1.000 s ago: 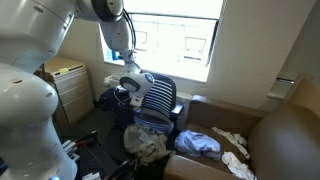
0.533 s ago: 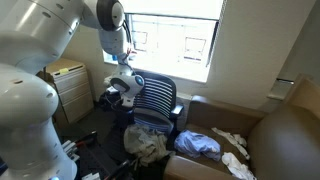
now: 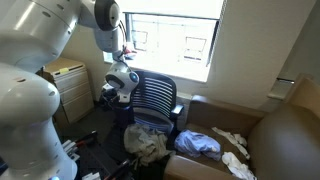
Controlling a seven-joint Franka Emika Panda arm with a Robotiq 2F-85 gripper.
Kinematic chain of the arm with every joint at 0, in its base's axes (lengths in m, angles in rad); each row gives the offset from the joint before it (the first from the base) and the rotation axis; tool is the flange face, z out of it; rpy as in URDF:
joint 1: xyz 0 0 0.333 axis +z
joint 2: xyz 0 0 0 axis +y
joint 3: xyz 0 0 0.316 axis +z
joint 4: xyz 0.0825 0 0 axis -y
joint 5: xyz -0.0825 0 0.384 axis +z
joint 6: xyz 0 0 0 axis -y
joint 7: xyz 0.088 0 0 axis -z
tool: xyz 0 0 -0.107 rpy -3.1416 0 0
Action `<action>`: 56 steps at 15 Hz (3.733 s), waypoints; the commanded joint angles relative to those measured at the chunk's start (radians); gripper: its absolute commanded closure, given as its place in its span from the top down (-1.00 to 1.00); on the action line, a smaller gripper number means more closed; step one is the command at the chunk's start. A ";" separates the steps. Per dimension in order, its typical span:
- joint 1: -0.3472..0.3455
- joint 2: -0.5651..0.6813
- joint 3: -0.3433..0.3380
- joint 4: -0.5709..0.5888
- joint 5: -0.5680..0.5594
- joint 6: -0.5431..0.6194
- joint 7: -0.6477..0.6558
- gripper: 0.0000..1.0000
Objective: Remove the t-shirt from the couch and put it on the chair then remove the two clothes from the armrests of the chair and put them on the couch
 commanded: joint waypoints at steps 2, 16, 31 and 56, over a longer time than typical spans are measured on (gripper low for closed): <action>-0.005 0.055 -0.002 0.021 0.006 -0.047 -0.016 0.20; -0.031 0.061 -0.017 0.060 0.042 -0.024 -0.054 -1.00; -0.029 -0.478 -0.044 -0.042 0.468 0.435 -0.554 -1.00; -0.215 -1.048 -0.459 -0.085 0.419 0.137 -0.529 -1.00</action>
